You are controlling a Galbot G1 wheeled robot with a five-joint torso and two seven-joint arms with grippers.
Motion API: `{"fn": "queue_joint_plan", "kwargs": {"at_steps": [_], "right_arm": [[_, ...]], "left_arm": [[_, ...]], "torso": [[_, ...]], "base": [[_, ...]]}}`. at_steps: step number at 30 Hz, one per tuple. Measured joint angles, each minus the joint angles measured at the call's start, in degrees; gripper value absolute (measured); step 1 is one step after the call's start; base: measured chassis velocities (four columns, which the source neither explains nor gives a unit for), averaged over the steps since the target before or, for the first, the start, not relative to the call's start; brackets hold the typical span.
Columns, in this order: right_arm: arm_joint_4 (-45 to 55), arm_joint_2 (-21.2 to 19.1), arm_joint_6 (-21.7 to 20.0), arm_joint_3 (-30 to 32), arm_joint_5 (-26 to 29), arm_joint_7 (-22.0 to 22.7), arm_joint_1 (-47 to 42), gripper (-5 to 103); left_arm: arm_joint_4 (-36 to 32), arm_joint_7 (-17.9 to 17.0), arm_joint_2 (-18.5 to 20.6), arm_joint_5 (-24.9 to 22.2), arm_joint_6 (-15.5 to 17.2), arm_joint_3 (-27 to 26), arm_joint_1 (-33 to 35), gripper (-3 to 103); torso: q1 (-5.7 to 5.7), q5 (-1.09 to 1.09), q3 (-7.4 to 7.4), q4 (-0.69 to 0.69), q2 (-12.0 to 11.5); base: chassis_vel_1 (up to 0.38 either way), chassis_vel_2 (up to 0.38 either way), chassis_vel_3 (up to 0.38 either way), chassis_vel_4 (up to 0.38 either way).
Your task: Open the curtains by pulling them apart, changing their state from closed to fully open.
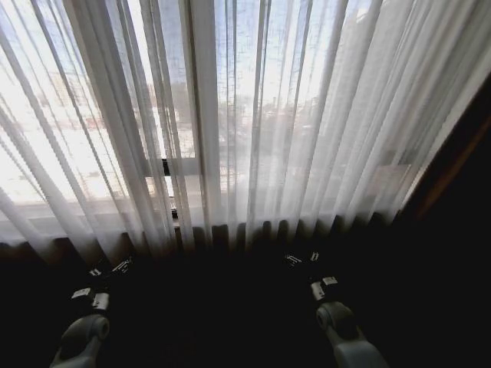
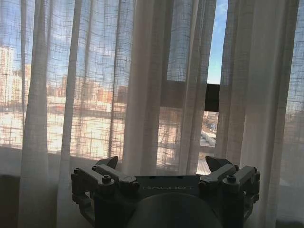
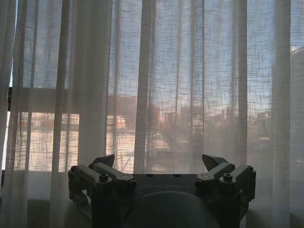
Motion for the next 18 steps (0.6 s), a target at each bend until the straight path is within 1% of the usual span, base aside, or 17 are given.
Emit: {"fn": "queue_joint_plan", "kwargs": {"at_steps": [6,11,15,18], "right_arm": [[-0.9,0.4,0.03,-1.11,-0.15,-0.25,0.84,100],[-1.08,0.69,0.03,-1.76,-0.21,-0.26,1.4,100],[-1.08,0.82,0.1,-1.83,-0.31,-0.16,1.44,100],[-1.16,0.81,0.48,-1.71,-0.28,-0.08,1.44,100]], "left_arm": [[0.0,0.0,0.0,0.0,0.0,0.0,0.0,100],[0.0,0.0,0.0,0.0,0.0,0.0,0.0,100],[0.0,0.0,0.0,0.0,0.0,0.0,0.0,100],[0.0,0.0,0.0,0.0,0.0,0.0,0.0,100]], "torso": [[-0.01,0.0,0.0,0.0,0.0],[-0.01,0.0,-0.01,0.0,0.0],[-0.01,0.0,0.0,0.0,0.01],[-0.01,0.0,0.0,0.0,0.0]], "base": [[0.0,0.0,0.0,0.0],[-0.026,0.109,0.017,-0.122],[-0.071,0.252,0.072,-0.212],[-0.117,0.278,0.119,-0.315]]}}
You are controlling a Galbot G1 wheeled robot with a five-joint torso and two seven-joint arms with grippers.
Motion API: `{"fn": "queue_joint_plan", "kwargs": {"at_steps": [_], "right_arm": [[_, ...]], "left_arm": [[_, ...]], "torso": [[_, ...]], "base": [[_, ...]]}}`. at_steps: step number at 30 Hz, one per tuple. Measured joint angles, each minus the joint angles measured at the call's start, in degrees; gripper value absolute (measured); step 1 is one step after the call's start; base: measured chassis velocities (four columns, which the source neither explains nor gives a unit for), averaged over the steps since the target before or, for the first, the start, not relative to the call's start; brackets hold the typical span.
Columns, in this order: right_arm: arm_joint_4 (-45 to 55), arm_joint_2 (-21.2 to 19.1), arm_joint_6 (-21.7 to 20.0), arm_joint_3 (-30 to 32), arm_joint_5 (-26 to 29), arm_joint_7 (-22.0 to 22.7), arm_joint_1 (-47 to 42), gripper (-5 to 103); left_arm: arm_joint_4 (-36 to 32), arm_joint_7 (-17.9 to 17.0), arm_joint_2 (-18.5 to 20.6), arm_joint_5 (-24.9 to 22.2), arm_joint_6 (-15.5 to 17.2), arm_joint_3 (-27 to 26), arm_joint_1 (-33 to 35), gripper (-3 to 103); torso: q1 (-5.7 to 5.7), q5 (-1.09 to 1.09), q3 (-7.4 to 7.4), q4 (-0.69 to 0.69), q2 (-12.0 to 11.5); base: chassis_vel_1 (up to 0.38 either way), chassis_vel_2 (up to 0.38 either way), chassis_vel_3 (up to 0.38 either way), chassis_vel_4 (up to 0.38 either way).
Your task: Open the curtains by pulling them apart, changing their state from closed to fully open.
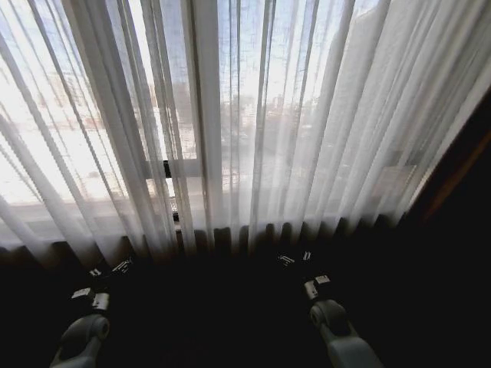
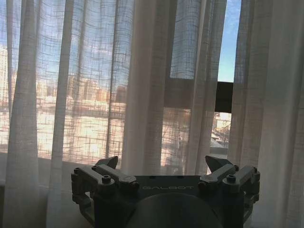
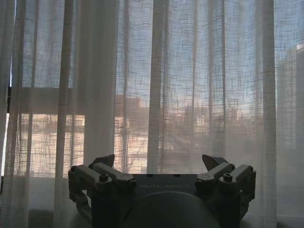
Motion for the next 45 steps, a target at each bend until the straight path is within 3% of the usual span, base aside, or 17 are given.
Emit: {"fn": "queue_joint_plan", "kwargs": {"at_steps": [12,17,24,35,45], "right_arm": [[-0.5,-0.74,0.56,1.72,0.27,-0.33,-0.16,100],[-0.07,-0.52,1.65,1.22,1.14,-2.02,-0.7,100],[-0.14,0.25,2.45,-0.97,0.59,-0.3,0.18,100],[-8.45,0.69,1.6,-5.83,-4.69,4.08,9.09,100],[-19.25,3.11,1.08,-10.07,-5.01,6.35,20.11,100]], "left_arm": [[0.0,0.0,0.0,0.0,0.0,0.0,0.0,100],[0.0,0.0,0.0,0.0,0.01,0.0,0.0,100],[0.0,0.0,0.0,0.0,0.01,0.01,-0.01,100],[0.0,0.0,0.0,0.0,0.01,0.0,0.02,100],[0.0,0.02,0.0,-0.01,0.01,0.01,0.0,100]], "torso": [[0.02,0.04,0.01,-0.03,-0.01],[0.02,0.01,0.0,0.02,-0.01],[0.08,-0.03,0.03,-0.02,-0.03],[-0.07,0.01,-0.02,0.0,0.04],[0.05,0.0,0.02,0.01,-0.02]], "base": [[-0.265,0.317,0.272,-0.311],[-0.362,0.325,0.384,-0.322],[-0.247,0.257,0.215,-0.246],[0.0,0.012,0.007,-0.007],[0.01,-0.011,-0.003,0.012]]}}
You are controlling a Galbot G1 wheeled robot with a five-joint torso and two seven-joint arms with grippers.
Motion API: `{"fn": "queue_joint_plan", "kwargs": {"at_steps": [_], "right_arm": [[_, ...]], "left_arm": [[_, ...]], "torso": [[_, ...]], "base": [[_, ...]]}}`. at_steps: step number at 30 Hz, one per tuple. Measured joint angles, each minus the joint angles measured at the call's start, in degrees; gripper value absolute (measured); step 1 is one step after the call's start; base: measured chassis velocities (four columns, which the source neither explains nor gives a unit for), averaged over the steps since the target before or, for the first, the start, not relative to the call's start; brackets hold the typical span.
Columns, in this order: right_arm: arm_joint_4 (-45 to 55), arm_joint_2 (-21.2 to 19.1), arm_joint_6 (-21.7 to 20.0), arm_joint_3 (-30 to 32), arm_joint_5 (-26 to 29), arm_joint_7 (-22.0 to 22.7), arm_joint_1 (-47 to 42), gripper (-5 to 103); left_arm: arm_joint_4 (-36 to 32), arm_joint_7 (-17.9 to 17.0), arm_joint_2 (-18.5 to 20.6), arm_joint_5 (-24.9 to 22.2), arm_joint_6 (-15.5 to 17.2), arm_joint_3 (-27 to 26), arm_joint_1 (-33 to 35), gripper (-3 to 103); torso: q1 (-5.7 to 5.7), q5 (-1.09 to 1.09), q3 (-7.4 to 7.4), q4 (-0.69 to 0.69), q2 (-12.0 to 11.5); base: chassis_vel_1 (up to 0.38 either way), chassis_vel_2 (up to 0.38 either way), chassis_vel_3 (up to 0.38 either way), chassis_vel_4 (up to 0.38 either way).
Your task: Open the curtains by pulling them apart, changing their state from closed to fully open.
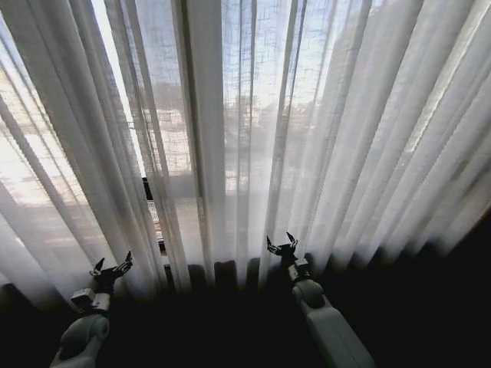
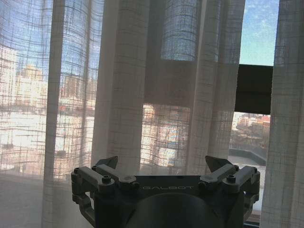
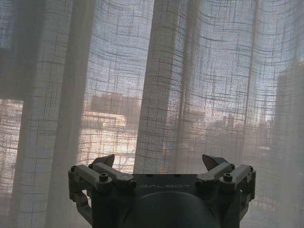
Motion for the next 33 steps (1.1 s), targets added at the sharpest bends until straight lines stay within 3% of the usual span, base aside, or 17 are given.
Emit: {"fn": "queue_joint_plan", "kwargs": {"at_steps": [7,16,24,26,29,33], "right_arm": [[-7.72,2.59,0.71,-1.89,-0.19,0.42,7.87,100],[-10.35,4.09,0.99,-3.34,-0.71,0.72,9.67,103],[-12.26,4.88,1.52,-3.16,-0.96,0.8,10.84,67],[-12.26,4.87,1.52,-3.16,-0.96,0.8,10.84,67],[-12.26,4.87,1.55,-2.96,-1.02,0.79,10.84,51],[-12.23,5.03,1.57,-2.82,-1.26,0.79,10.6,39]], "left_arm": [[0.0,-0.02,0.0,0.0,0.0,-0.01,0.0,100],[0.0,-0.02,0.0,0.01,0.0,-0.01,0.0,100],[0.0,-0.02,0.0,0.0,0.0,-0.01,0.0,100],[0.0,-0.02,0.0,0.0,-0.01,-0.01,0.0,100],[0.0,-0.02,0.0,0.0,0.0,-0.01,0.0,100],[0.0,-0.02,0.0,0.0,-0.01,-0.01,0.0,100]], "torso": [[-0.04,0.0,-0.02,0.0,0.02],[-0.03,0.0,-0.01,-0.01,0.01],[-0.03,0.0,-0.01,-0.01,0.02],[-0.03,0.0,-0.02,-0.01,0.02],[-0.04,0.0,-0.02,-0.01,0.02],[-0.04,0.0,-0.02,-0.01,0.02]], "base": [[0.0,0.0,0.0,0.0],[0.0,0.0,0.0,0.0],[0.0,0.0,0.0,0.0],[0.0,0.0,0.0,0.0],[0.0,0.0,0.0,0.0],[0.0,0.0,0.0,0.0]]}}
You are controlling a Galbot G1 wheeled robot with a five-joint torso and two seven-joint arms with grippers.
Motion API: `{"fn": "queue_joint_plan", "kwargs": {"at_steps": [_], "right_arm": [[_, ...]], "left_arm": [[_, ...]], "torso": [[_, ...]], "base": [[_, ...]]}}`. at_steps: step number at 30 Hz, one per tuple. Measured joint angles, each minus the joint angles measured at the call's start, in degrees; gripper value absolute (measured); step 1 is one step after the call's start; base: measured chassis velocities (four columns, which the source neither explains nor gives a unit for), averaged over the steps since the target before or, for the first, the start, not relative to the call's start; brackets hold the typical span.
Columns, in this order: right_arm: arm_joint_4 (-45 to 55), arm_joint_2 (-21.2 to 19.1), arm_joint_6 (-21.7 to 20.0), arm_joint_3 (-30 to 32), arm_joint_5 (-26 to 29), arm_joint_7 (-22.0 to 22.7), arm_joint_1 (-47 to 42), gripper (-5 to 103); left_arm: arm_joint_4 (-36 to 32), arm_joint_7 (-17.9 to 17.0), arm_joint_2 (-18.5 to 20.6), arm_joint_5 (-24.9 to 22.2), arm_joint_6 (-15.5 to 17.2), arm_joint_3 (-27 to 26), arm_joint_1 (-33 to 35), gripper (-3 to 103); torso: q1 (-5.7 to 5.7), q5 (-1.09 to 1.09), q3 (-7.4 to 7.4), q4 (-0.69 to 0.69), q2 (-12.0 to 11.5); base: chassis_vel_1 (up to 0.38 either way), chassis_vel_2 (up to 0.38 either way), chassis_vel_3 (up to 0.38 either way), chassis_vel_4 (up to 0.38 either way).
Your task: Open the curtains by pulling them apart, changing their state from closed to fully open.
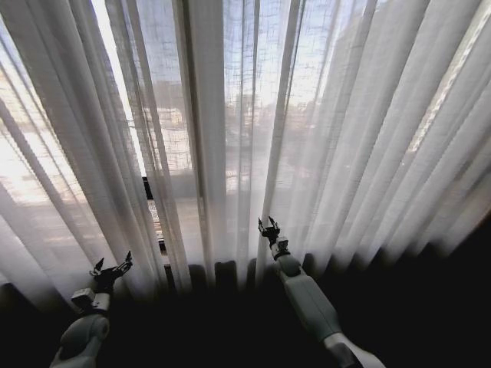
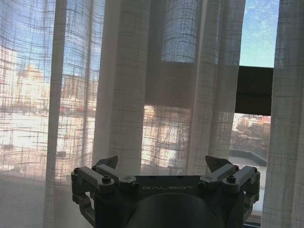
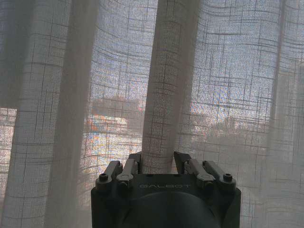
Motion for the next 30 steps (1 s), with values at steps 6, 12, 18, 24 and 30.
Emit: {"fn": "queue_joint_plan", "kwargs": {"at_steps": [6,12,18,24,30], "right_arm": [[0.09,0.18,0.07,0.19,-0.47,-0.01,-0.3,18],[0.09,0.02,0.12,0.26,-0.77,0.06,-0.4,1],[1.01,-0.3,1.16,0.33,-1.58,-0.22,-1.17,0],[2.37,-0.73,2.44,0.54,-0.64,-2.93,-2.11,0],[2.41,-1.22,2.71,1.19,0.15,-5.62,-2.58,0]], "left_arm": [[0.0,0.0,0.0,0.0,0.0,0.0,0.0,100],[0.0,0.0,0.0,0.0,0.0,0.0,0.0,100],[0.0,0.0,0.0,0.0,0.0,0.0,0.0,100],[0.0,0.0,0.0,0.0,0.0,0.0,0.0,100],[0.0,0.0,0.0,0.0,0.0,0.0,0.0,100]], "torso": [[0.0,0.0,0.0,0.0,0.0],[0.0,0.0,0.0,0.0,0.0],[0.0,0.0,0.0,0.0,0.0],[0.0,0.0,0.0,0.0,0.0],[0.0,0.0,0.0,0.0,0.0]], "base": [[0.0,0.0,0.0,0.0],[0.0,0.0,0.0,0.0],[0.0,0.0,0.0,0.0],[0.0,0.0,0.0,0.0],[0.0,0.0,0.0,0.0]]}}
